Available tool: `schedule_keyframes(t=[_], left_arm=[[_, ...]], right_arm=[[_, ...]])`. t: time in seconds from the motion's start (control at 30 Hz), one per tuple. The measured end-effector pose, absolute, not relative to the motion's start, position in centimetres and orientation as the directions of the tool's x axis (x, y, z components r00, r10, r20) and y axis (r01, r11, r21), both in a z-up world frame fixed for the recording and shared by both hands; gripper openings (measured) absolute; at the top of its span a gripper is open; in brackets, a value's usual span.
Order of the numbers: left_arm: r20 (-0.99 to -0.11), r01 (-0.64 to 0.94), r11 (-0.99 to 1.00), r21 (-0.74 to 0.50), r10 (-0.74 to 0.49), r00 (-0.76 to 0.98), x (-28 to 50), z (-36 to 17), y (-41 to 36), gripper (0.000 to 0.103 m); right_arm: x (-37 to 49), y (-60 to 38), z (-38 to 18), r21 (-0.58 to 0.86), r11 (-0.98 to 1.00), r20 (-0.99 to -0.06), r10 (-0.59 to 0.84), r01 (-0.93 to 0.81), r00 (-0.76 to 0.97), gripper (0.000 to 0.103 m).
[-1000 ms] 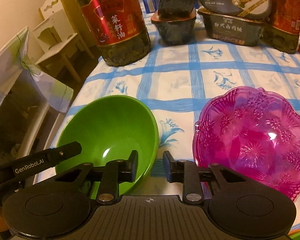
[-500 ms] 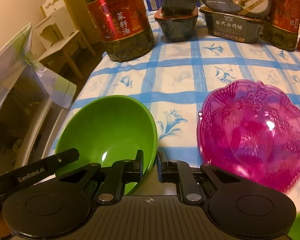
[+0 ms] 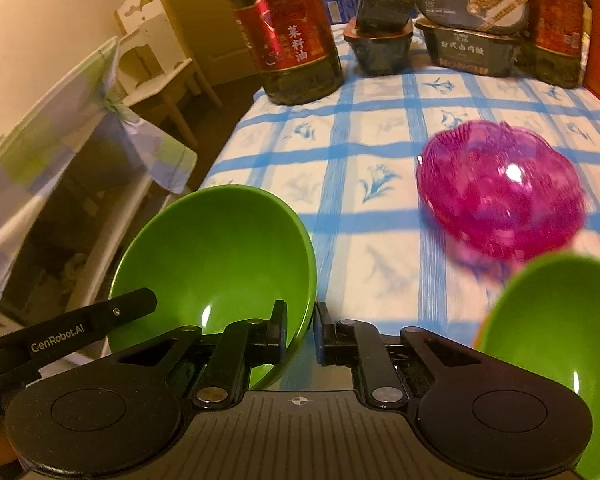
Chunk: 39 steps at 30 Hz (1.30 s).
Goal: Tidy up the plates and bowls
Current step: 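Lift and carry the green bowl with both tools toward the stacked bowls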
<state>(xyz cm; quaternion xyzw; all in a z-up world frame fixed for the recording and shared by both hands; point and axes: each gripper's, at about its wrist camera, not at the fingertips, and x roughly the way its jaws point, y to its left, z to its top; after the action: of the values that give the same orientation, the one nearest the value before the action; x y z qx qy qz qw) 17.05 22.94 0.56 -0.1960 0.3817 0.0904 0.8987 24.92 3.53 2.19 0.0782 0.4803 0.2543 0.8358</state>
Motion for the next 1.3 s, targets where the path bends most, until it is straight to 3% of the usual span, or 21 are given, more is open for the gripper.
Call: schedule_keyframes(t=[0.57,1.3], left_arm=[[-0.710,-0.246,0.925,-0.289,-0.035,0.704,5.5,2.3,16.2,0.010],[-0.745,-0.113,0.956,-0.269,-0.133,0.654,3.7,1.8,7.5,0.010]], right_arm=[[12.0,-3.6,4.4,0.372,0.875,-0.756,0.479,-0.311,0.445,0.014],[7.2,-13.4,4.0,0.392,0.900,-0.751,0.433,-0.191,0.498,0.014]])
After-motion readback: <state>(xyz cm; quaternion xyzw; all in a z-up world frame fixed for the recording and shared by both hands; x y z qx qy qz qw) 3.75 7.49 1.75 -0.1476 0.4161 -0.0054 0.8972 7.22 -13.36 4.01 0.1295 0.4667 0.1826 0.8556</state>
